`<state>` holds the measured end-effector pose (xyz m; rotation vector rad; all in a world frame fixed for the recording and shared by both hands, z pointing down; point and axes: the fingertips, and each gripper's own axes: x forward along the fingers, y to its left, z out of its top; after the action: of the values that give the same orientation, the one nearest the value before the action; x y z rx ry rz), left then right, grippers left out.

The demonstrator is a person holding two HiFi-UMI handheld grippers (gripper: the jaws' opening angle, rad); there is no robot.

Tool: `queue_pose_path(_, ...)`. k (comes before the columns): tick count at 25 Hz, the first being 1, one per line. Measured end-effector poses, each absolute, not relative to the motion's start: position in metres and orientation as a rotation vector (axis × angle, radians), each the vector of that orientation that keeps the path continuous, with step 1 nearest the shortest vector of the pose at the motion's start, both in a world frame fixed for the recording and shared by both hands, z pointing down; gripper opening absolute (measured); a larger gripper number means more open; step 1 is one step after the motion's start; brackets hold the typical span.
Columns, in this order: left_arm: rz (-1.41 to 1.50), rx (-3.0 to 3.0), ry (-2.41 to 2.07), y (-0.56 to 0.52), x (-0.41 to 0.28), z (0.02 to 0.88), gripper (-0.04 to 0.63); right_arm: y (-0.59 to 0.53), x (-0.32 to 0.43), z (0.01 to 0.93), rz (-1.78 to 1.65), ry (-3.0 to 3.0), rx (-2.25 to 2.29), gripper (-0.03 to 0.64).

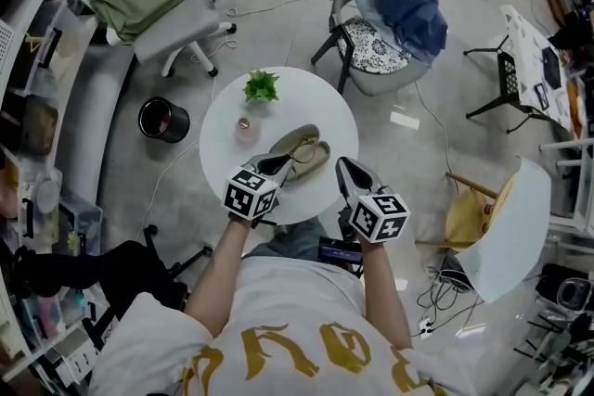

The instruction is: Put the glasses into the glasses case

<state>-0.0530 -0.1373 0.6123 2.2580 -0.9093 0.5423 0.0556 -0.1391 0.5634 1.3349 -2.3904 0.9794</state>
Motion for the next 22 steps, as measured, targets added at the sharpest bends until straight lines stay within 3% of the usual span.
queue_pose_path(22, 0.863, 2.222, -0.853, -0.166, -0.034, 0.696, 0.015, -0.173, 0.077, 0.621, 0.994, -2.260, 1.242, 0.025)
